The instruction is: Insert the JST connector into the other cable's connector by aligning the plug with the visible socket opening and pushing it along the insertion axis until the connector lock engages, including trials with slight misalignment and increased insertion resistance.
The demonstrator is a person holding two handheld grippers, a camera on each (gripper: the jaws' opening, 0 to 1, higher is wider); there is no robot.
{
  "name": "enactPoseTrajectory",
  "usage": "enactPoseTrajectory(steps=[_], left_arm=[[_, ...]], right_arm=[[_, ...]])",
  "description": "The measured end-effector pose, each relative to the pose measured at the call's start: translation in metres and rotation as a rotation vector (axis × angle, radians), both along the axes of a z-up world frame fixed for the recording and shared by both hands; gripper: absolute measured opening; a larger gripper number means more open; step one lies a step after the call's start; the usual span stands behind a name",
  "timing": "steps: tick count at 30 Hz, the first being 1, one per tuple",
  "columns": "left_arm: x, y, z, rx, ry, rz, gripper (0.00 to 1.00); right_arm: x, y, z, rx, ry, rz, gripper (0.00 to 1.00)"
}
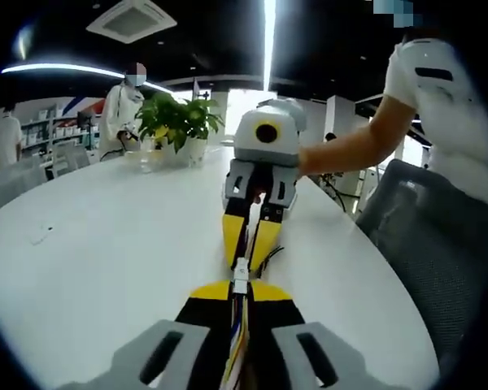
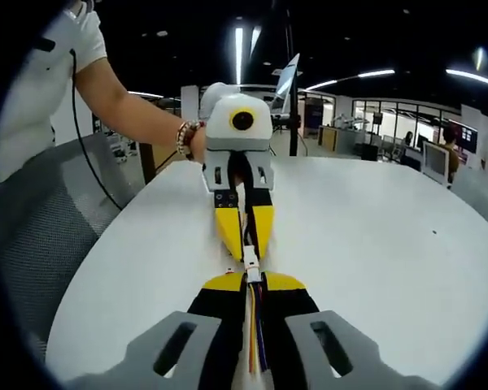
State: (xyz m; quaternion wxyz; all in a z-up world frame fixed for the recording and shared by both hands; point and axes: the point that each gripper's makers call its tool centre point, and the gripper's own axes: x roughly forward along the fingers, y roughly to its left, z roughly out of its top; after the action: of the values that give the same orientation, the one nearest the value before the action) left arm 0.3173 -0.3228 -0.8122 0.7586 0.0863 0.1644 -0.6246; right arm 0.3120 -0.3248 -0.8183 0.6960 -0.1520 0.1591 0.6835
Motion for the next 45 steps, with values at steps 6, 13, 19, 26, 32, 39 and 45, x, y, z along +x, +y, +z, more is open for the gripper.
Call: enactPoseTrajectory(steps=[6, 13, 19, 26, 32, 39, 45], left_arm=[[-0.002, 0.003, 0.007, -0.025, -0.002, -0.018, 0.00], [-0.006, 0.005, 0.012, -0.038, -0.010, -0.041, 0.00], [-0.009, 0.006, 0.015, -0.046, -0.003, -0.050, 0.00], [-0.012, 0.003, 0.021, -0.063, 0.002, -0.051, 0.00], [-0.009, 0.002, 0.021, -0.057, -0.014, -0.038, 0.00], [-0.011, 0.004, 0.025, -0.063, -0.021, -0.047, 0.00], [-0.012, 0.004, 0.027, -0.058, -0.032, -0.045, 0.00]], right_arm=[[-0.003, 0.002, 0.007, 0.025, 0.007, 0.012, 0.04], [-0.009, 0.005, 0.012, 0.041, 0.026, 0.039, 0.03], [-0.014, 0.006, 0.016, 0.041, 0.046, 0.041, 0.03], [-0.016, 0.007, 0.022, 0.049, 0.040, 0.044, 0.03], [-0.011, 0.005, 0.022, 0.056, 0.017, 0.041, 0.04], [-0.014, 0.007, 0.027, 0.071, -0.005, 0.058, 0.04], [-0.014, 0.008, 0.028, 0.081, 0.013, 0.048, 0.05]])
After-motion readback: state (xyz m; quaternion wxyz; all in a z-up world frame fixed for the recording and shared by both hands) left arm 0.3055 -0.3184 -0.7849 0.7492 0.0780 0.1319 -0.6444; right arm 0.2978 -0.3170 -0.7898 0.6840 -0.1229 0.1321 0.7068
